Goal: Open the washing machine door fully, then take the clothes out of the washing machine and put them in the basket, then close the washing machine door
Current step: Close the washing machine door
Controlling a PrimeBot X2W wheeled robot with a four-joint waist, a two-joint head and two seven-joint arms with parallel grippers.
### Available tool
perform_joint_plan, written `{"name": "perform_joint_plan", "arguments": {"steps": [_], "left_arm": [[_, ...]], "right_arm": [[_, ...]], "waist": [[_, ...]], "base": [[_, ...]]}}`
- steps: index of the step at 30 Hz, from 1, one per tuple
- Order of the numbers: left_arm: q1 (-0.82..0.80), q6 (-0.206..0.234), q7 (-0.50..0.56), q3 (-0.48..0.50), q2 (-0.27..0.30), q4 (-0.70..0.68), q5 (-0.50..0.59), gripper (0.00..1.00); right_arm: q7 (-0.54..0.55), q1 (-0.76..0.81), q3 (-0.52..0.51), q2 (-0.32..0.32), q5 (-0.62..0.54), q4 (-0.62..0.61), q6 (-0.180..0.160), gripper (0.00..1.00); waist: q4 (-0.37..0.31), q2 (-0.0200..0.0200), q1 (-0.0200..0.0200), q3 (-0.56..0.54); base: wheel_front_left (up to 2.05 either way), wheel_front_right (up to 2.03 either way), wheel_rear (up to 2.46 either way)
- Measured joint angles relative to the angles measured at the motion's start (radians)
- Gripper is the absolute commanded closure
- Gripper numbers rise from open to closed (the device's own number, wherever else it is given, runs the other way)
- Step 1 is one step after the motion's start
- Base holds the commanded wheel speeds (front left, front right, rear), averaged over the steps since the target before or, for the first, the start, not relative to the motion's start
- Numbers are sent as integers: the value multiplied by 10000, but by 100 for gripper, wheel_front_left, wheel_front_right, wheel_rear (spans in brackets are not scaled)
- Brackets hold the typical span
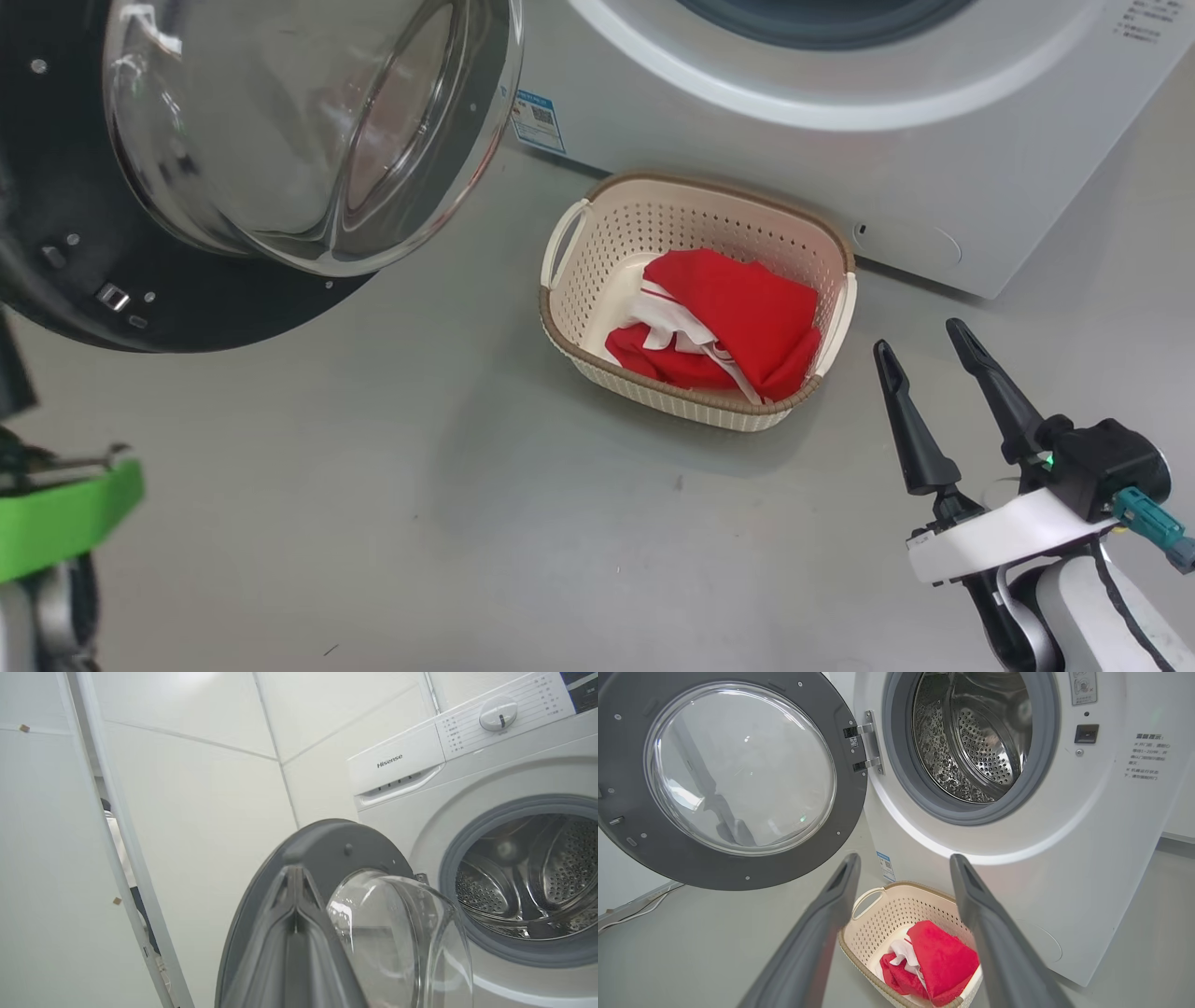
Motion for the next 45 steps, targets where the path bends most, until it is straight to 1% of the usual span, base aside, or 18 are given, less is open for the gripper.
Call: {"name": "perform_joint_plan", "arguments": {"steps": [3, 7, 8, 9, 13, 15, 18, 21, 24, 26, 30, 35, 40, 45], "left_arm": [[-646, 0, -4, 746, 424, -391, -84, 100], [-997, 0, 0, 1685, 1045, -349, -309, 100], [-997, 0, 0, 1685, 1045, -349, -309, 100], [-1094, 0, 12, 1929, 1124, -313, -454, 100], [-1727, 0, 226, 2966, 1290, 46, -1475, 100], [-1985, 2, 462, 3446, 1434, 414, -1833, 100], [-2210, 6, 993, 4096, 1465, 1287, -2610, 100], [-2456, 6, 1599, 4681, 1394, 2253, -3524, 100], [-3067, 40, 2291, 5271, 859, 3162, -4840, 100], [-3413, 44, 2826, 5544, 497, 3770, -5501, 100], [-4030, 54, 3582, 6234, 284, 4675, -6487, 100], [-4874, 86, 4531, 7112, 96, 5795, -7285, 100], [-5388, 88, 5505, 7507, -159, 6771, -7835, 100], [-5932, 88, 6257, 7781, -171, 7392, -8111, 100]], "right_arm": [[12, -83, -2, -151, 2, -50, 0, 0], [42, -194, -6, -280, 10, -123, 0, 0], [42, -194, -6, -280, 10, -123, 0, 0], [52, -204, -6, -320, 17, -132, 0, 0], [82, -301, 10, -431, 27, -157, 0, 0], [82, -342, 21, -470, 36, -180, 0, 0], [81, -347, 65, -491, 63, -184, 0, 0], [81, -368, 107, -527, 127, -184, 0, 0], [81, -377, 75, -585, 130, -184, 0, 0], [81, -383, 77, -616, 130, -184, 0, 0], [81, -426, 140, -640, 163, -184, 0, 0], [81, -527, 198, -673, 222, -184, 0, 0], [81, -529, 203, -706, 232, -180, 0, 0], [79, -533, 261, -711, 332, -173, 0, 0]], "waist": [[-71, 0, 0, 215], [-182, 0, 0, 430], [-182, 0, 0, 430], [-212, 0, 0, 474], [-338, 0, 0, 620], [-400, 0, 0, 676], [-490, 0, 0, 739], [-572, 0, 0, 780], [-618, 0, 0, 821], [-641, 0, 0, 839], [-694, 0, 0, 869], [-778, 0, 0, 893], [-859, 0, -1, 898], [-919, 0, 0, 887]], "base": [[0, 0, 0], [0, 0, 0], [0, 0, 0], [0, 0, 0], [0, 0, 0], [0, 0, 0], [0, 0, 0], [0, 0, 0], [0, 0, 0], [0, 0, 0], [0, 0, 0], [0, 0, 0], [0, 0, 0], [0, 0, 0]]}}
